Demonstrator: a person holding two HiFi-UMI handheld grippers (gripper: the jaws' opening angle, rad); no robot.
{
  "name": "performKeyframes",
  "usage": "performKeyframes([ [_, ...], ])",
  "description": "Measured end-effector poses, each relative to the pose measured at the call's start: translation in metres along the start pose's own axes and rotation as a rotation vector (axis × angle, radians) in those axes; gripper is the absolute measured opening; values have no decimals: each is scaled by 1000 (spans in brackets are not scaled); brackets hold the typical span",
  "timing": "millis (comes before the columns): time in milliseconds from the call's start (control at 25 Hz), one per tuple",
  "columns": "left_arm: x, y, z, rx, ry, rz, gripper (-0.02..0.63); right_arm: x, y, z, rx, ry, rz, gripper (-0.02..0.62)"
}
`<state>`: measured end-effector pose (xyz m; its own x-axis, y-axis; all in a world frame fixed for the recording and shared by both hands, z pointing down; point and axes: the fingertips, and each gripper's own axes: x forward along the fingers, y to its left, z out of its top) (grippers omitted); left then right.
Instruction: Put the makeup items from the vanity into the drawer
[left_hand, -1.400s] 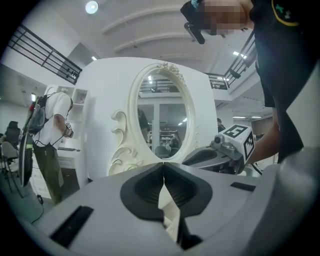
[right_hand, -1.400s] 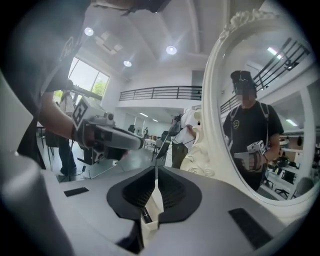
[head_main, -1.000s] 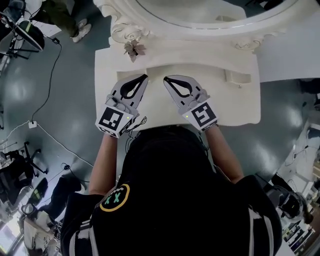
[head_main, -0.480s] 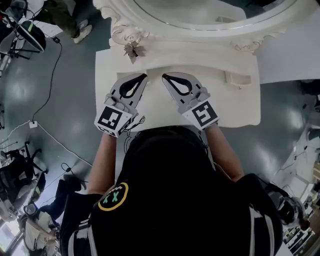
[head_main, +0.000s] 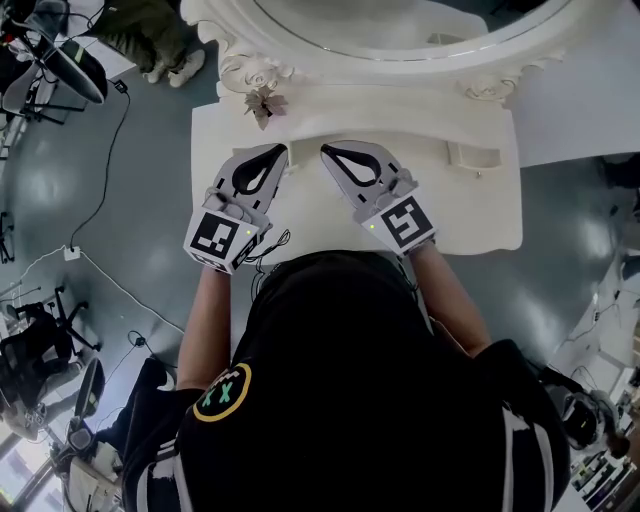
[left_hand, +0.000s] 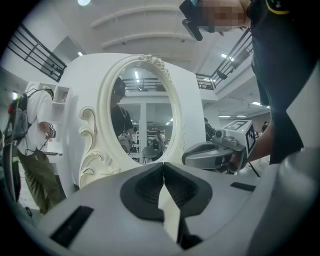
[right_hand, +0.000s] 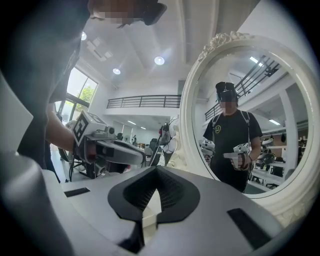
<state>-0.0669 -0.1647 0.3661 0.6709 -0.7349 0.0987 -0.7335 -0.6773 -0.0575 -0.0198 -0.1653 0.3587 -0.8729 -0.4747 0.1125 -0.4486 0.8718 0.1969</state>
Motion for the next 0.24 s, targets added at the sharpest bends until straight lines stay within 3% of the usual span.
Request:
performKeyframes([
  [240, 0, 0, 1, 3, 5, 18, 23, -3, -4, 0, -11, -4, -3, 20],
])
